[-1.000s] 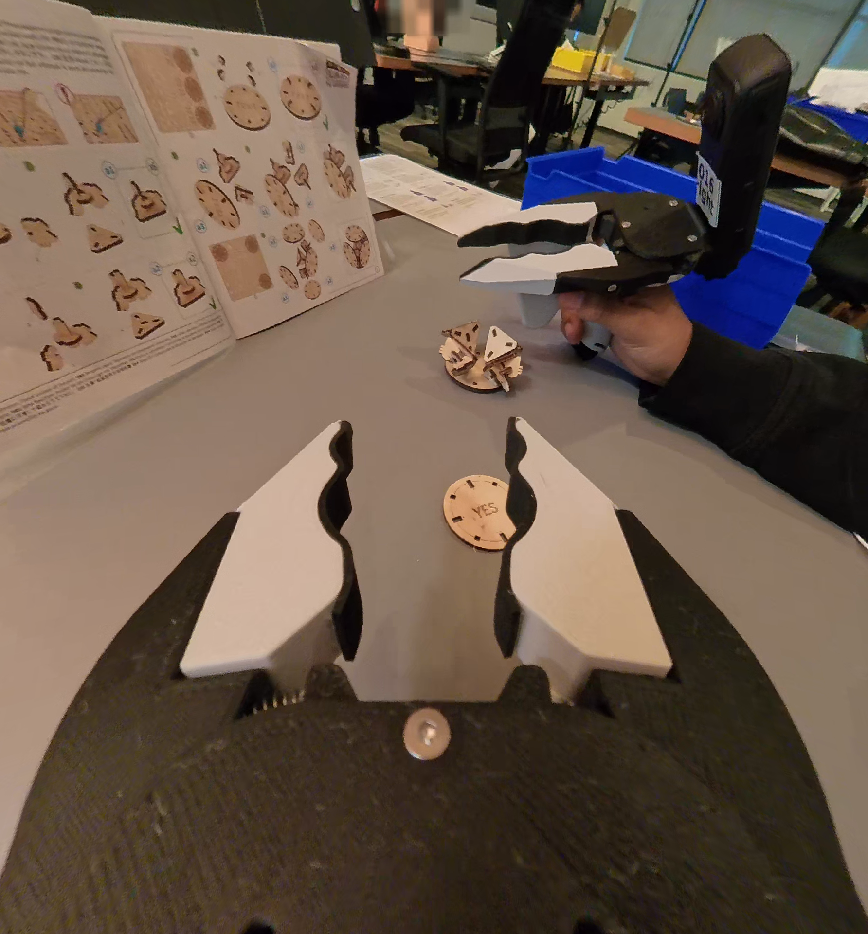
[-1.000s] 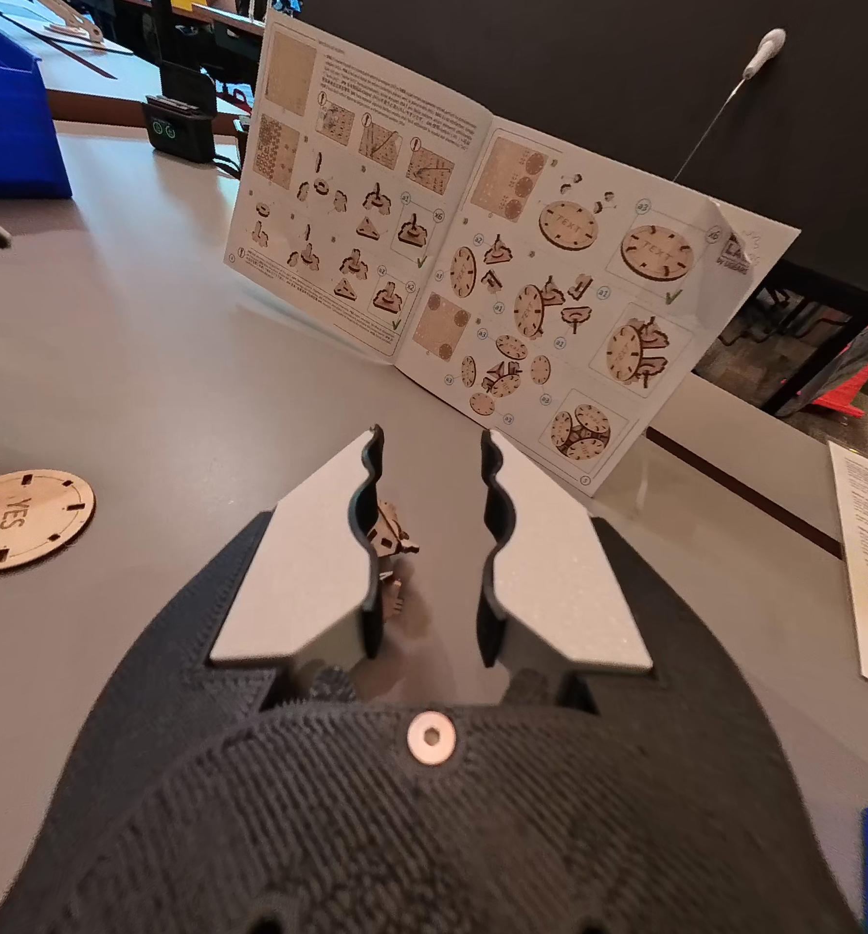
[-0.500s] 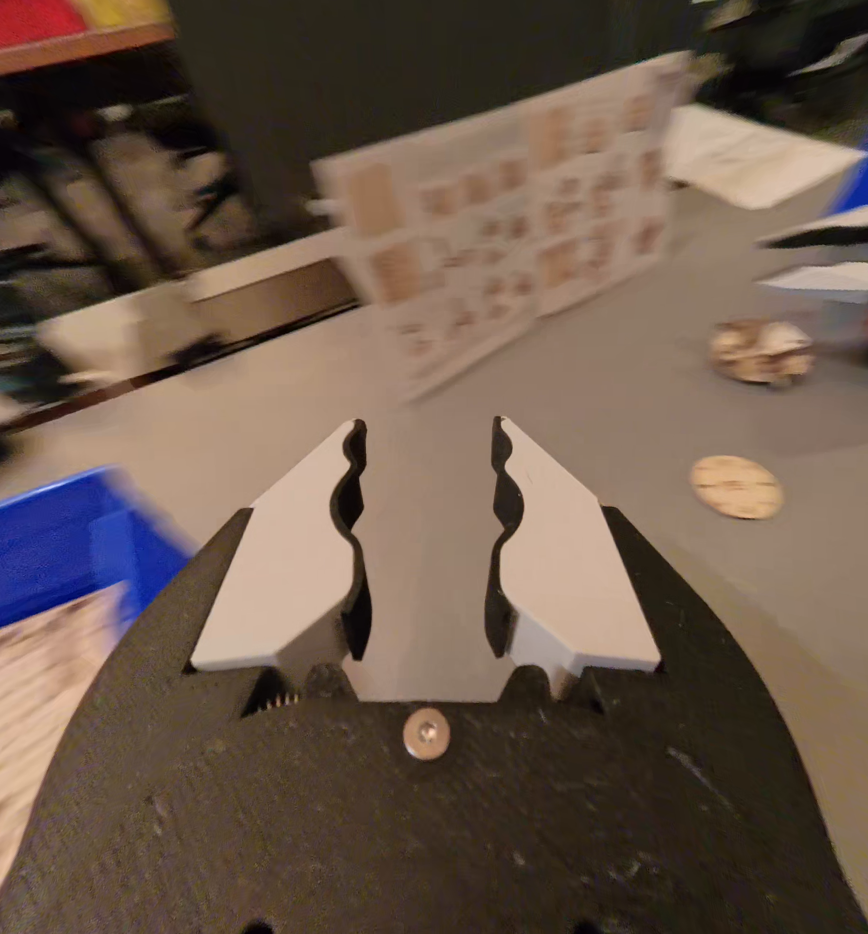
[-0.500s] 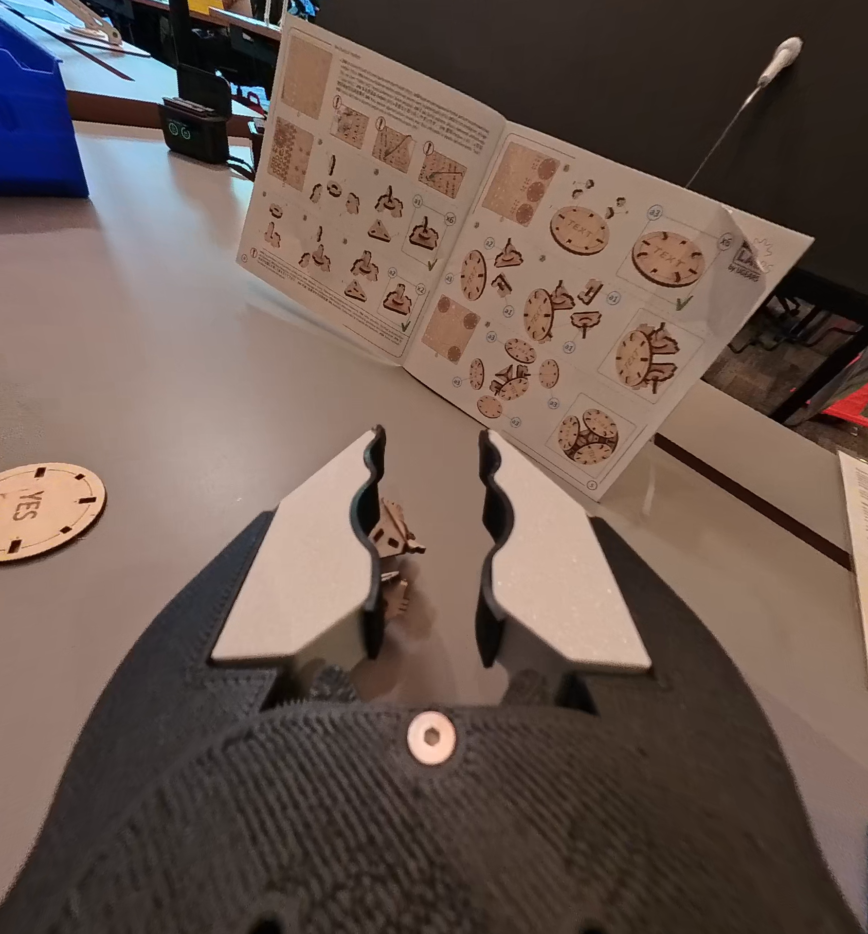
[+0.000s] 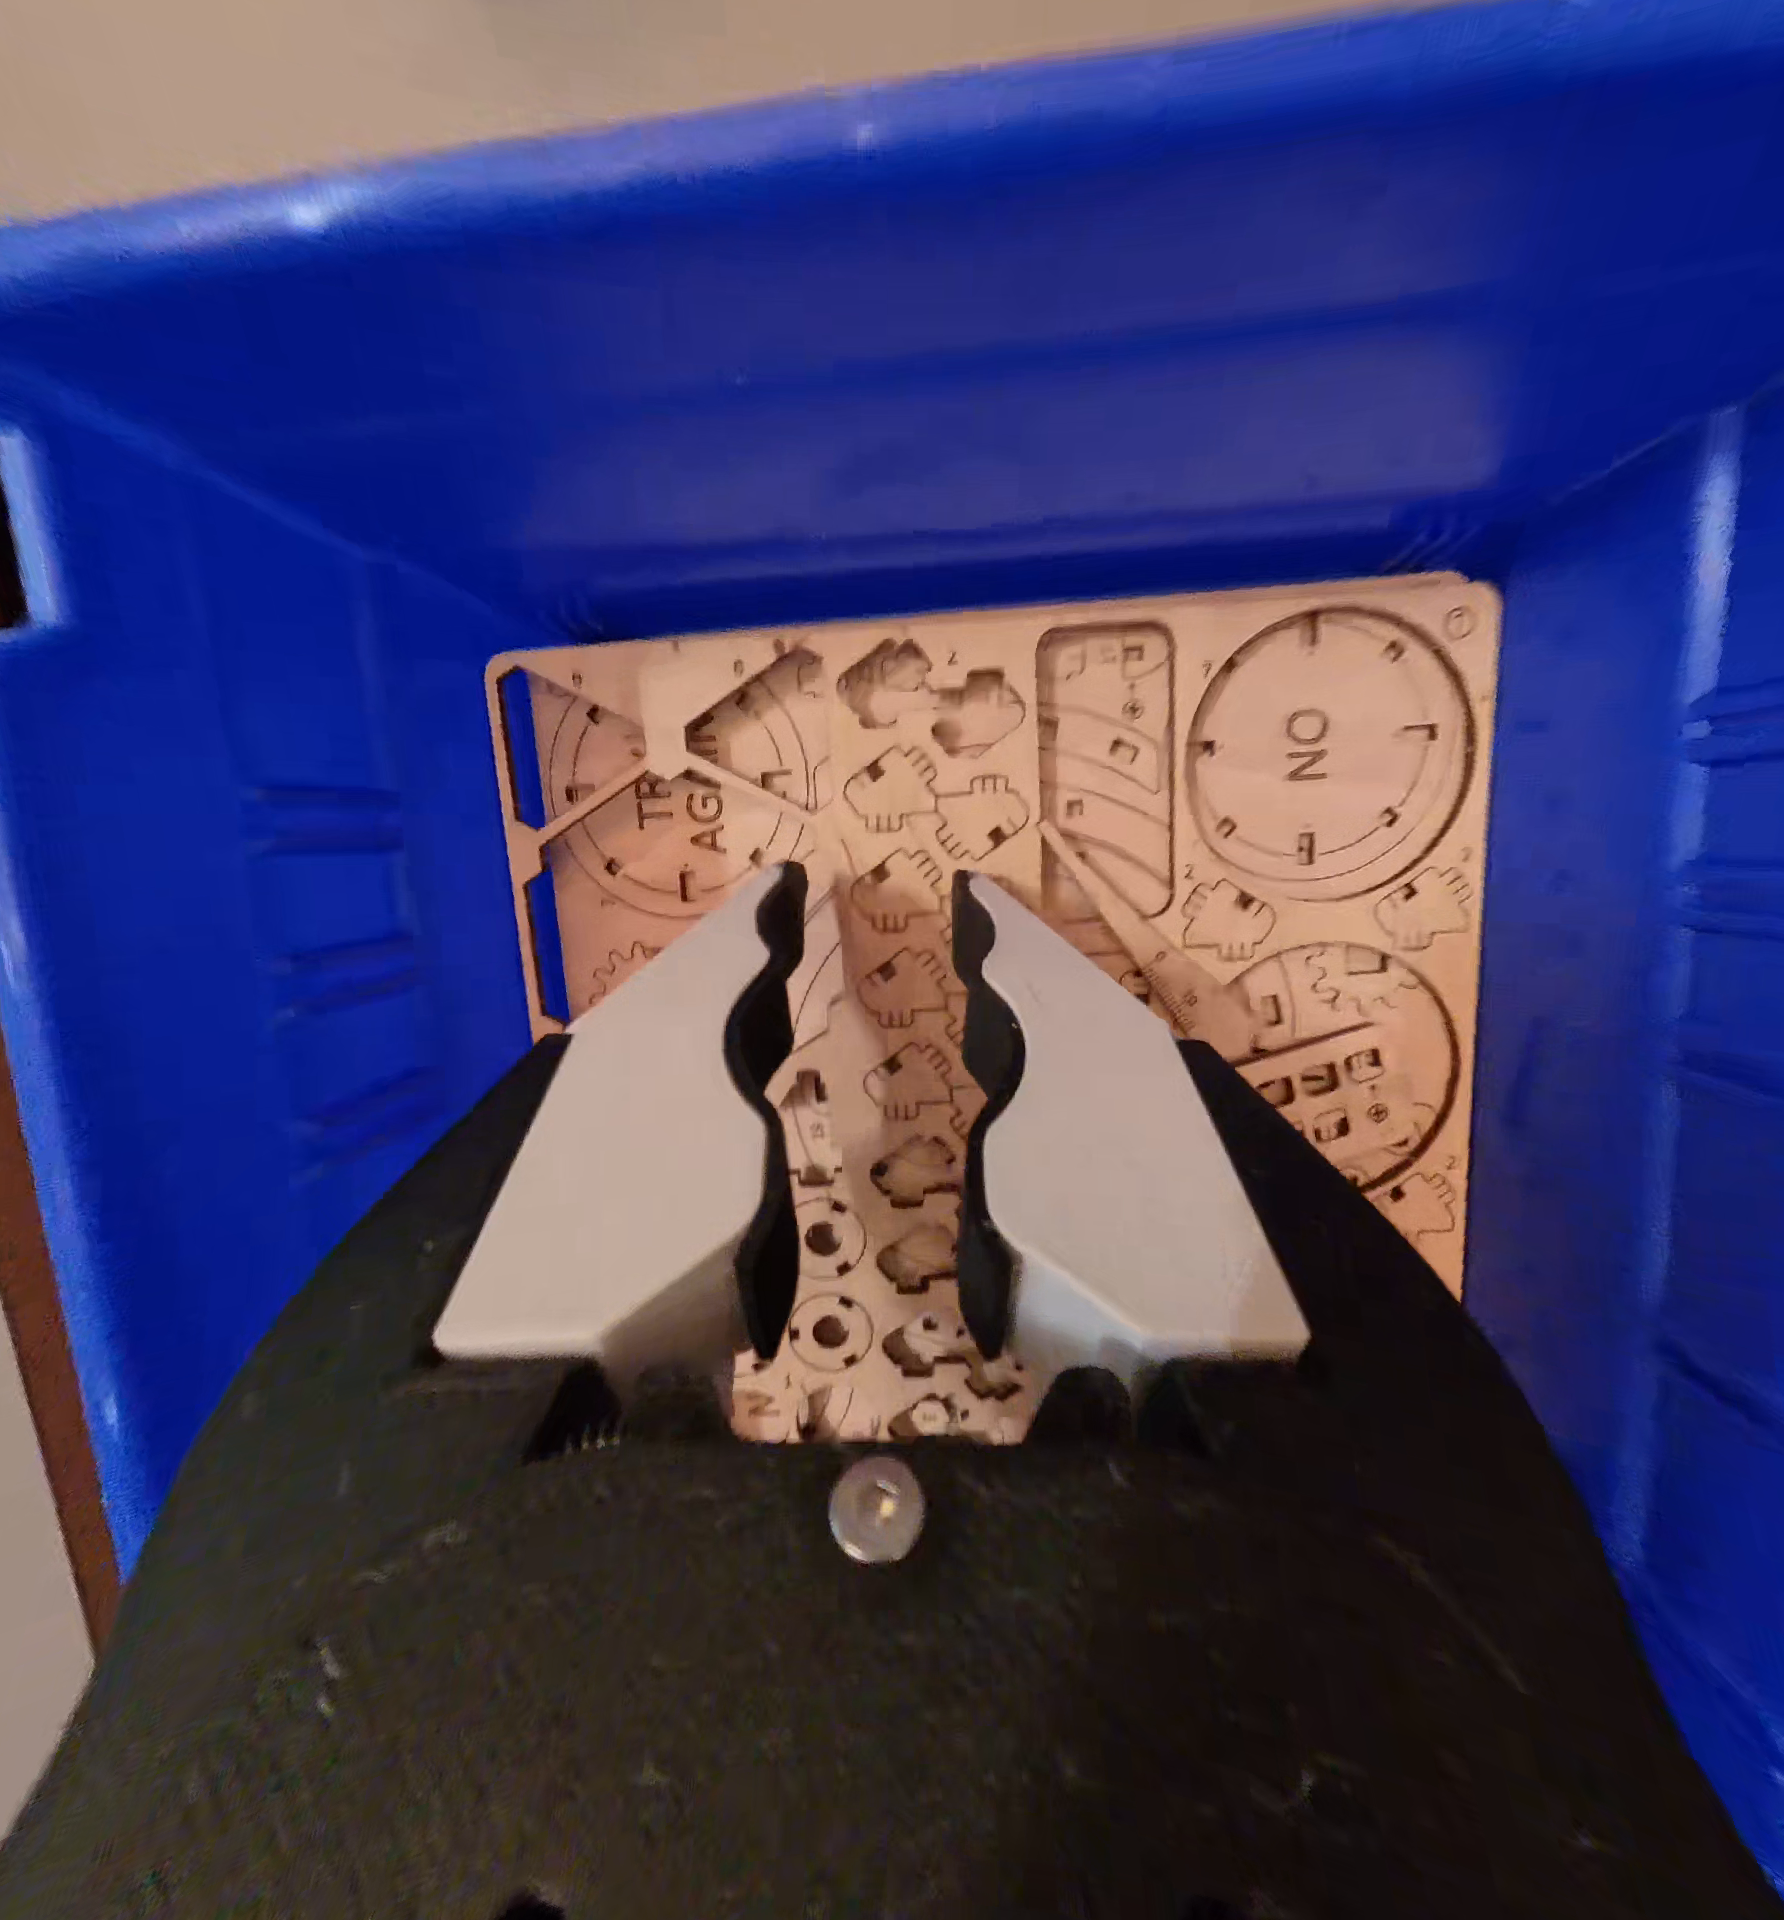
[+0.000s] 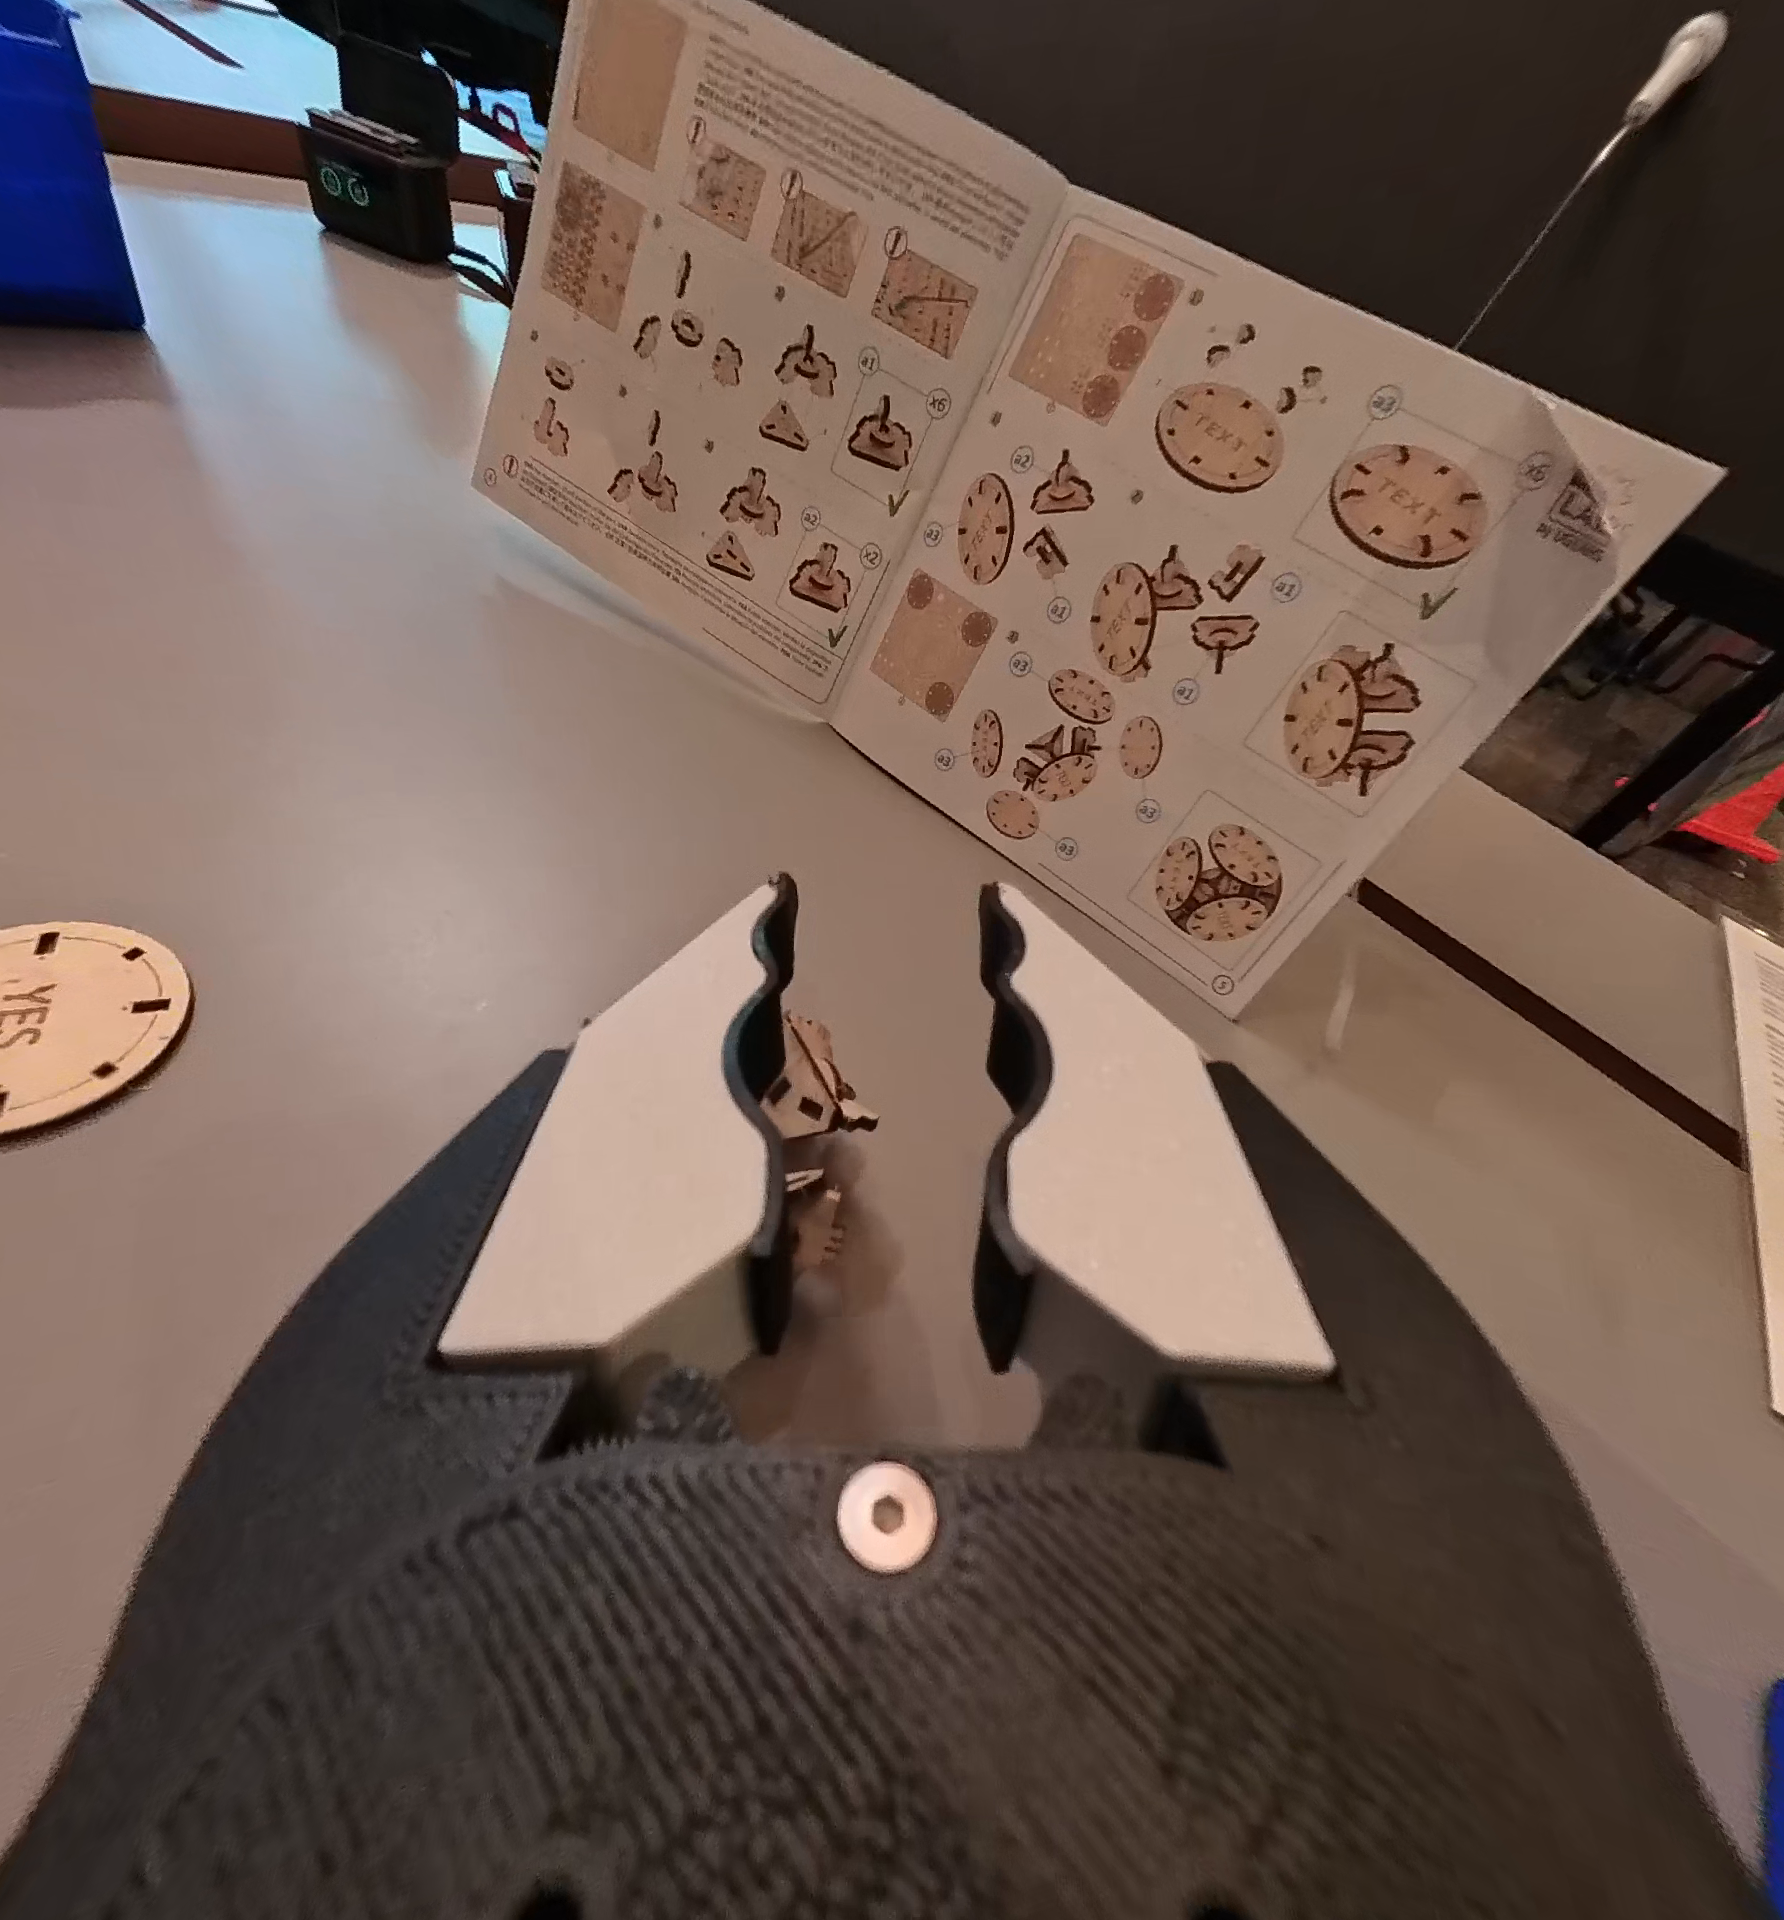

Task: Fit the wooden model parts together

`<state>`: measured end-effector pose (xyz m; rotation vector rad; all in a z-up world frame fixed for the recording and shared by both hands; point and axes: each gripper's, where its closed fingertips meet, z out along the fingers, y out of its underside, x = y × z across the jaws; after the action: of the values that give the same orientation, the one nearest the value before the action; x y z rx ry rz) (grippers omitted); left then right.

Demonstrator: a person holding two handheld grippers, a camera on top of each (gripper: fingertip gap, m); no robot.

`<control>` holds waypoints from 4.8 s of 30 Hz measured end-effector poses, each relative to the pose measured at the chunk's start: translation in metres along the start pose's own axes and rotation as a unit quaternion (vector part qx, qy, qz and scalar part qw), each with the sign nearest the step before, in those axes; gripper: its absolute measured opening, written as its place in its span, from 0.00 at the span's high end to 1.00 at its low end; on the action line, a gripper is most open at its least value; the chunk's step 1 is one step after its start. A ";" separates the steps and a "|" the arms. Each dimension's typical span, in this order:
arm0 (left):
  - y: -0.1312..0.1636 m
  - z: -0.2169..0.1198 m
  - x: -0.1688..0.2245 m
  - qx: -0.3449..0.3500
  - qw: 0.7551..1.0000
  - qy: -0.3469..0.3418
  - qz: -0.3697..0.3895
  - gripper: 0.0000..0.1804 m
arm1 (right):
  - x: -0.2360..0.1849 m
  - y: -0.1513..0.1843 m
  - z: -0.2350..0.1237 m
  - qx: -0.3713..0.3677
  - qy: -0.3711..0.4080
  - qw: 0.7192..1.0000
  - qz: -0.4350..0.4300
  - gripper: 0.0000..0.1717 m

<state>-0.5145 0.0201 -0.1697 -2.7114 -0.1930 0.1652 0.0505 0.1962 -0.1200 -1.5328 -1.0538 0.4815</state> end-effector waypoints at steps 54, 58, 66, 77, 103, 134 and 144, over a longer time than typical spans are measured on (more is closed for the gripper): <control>0.007 -0.044 -0.044 0.076 0.996 0.024 -0.042 0.78 | -0.006 0.007 0.009 -0.030 0.029 0.996 -0.083 0.83; 0.020 -0.052 -0.046 0.061 0.998 0.026 -0.020 0.78 | -0.007 0.009 0.011 -0.036 0.028 0.995 -0.087 0.83; 0.031 -0.037 -0.041 0.042 0.999 0.013 0.001 0.80 | -0.008 0.008 0.010 -0.034 0.029 0.995 -0.092 0.83; 0.024 -0.016 -0.012 0.050 0.998 0.047 -0.001 0.78 | -0.009 0.008 0.010 -0.032 0.027 0.994 -0.097 0.83; 0.002 0.009 0.010 0.034 0.999 0.022 0.032 0.75 | -0.012 0.010 0.011 -0.037 0.023 0.993 -0.106 0.83; -0.016 -0.062 0.001 0.028 0.999 0.012 0.042 0.75 | -0.012 0.009 0.011 -0.034 0.023 0.993 -0.107 0.83; -0.024 -0.085 0.007 0.030 0.998 0.002 0.055 0.75 | -0.012 0.009 0.010 -0.033 0.023 0.993 -0.109 0.83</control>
<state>-0.4984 0.0096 -0.0833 -2.6626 -0.0360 0.1941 0.0391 0.1927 -0.1337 -1.4586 -1.1935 0.2612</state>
